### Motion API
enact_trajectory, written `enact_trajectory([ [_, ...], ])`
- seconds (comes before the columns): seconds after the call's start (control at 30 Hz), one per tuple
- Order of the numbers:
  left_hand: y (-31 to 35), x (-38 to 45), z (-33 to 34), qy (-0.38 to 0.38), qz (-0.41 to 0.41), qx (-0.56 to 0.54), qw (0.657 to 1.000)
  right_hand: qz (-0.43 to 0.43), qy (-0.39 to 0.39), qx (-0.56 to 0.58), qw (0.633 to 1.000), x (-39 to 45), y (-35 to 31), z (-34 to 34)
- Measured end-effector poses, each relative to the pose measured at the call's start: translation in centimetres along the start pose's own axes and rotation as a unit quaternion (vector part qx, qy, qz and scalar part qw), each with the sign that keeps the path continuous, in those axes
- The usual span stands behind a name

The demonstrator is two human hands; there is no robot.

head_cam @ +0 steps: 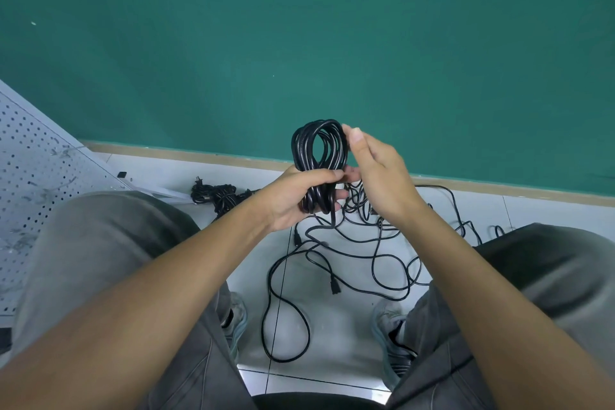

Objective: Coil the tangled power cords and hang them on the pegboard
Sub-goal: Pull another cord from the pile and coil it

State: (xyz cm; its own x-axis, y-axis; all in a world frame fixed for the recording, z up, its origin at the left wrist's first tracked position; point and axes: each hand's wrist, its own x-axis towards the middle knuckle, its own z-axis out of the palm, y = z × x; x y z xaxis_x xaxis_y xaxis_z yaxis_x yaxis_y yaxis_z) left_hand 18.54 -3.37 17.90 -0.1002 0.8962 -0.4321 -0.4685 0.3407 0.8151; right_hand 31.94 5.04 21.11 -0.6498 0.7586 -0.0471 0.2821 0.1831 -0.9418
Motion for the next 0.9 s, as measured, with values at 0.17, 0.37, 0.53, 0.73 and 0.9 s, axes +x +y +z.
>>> enact_trajectory([
  [0.17,-0.2,-0.1,0.4,0.004,0.006,-0.039,0.999,-0.013,-0.004,-0.019,1.000,0.1,0.5,0.0],
  [0.37,-0.1,0.1,0.3,0.026,0.008,-0.043,0.999,-0.013,-0.013,-0.037,0.999,0.5,1.0,0.0],
  [0.53,-0.2,0.5,0.3,0.054,0.013,-0.016,0.998,-0.023,0.000,-0.047,0.999,0.3,1.0,0.0],
  [0.73,-0.1,1.1,0.0,0.098,0.030,-0.024,0.994,0.006,-0.040,-0.023,0.999,0.2,1.9,1.0],
  [0.9,0.9,1.5,-1.0,0.165,0.050,-0.057,0.983,0.090,-0.133,0.004,0.987,-0.8,2.6,3.0],
])
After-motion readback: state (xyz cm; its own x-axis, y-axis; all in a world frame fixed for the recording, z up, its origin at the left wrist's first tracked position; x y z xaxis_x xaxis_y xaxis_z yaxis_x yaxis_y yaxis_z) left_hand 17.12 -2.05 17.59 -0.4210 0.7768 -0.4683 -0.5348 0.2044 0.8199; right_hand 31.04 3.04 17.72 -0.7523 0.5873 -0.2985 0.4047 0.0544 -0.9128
